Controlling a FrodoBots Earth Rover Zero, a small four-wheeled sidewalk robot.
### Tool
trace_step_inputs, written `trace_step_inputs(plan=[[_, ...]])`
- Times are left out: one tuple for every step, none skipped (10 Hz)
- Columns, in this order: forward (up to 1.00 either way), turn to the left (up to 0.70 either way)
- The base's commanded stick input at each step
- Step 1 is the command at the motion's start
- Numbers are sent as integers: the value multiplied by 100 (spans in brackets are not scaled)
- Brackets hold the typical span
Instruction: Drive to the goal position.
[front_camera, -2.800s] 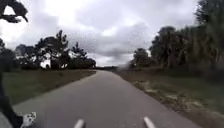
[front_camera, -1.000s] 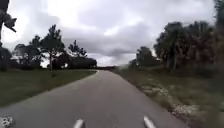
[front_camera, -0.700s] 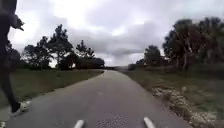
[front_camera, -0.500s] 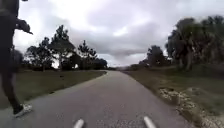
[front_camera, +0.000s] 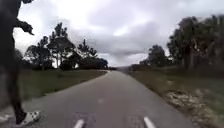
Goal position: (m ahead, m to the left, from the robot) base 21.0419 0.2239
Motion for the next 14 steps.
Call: trace_step_inputs(plan=[[70,18],[70,9],[70,1],[70,0],[70,0],[70,0],[70,0],[70,0],[70,0],[70,0],[70,0],[70,0],[70,0],[70,0]])
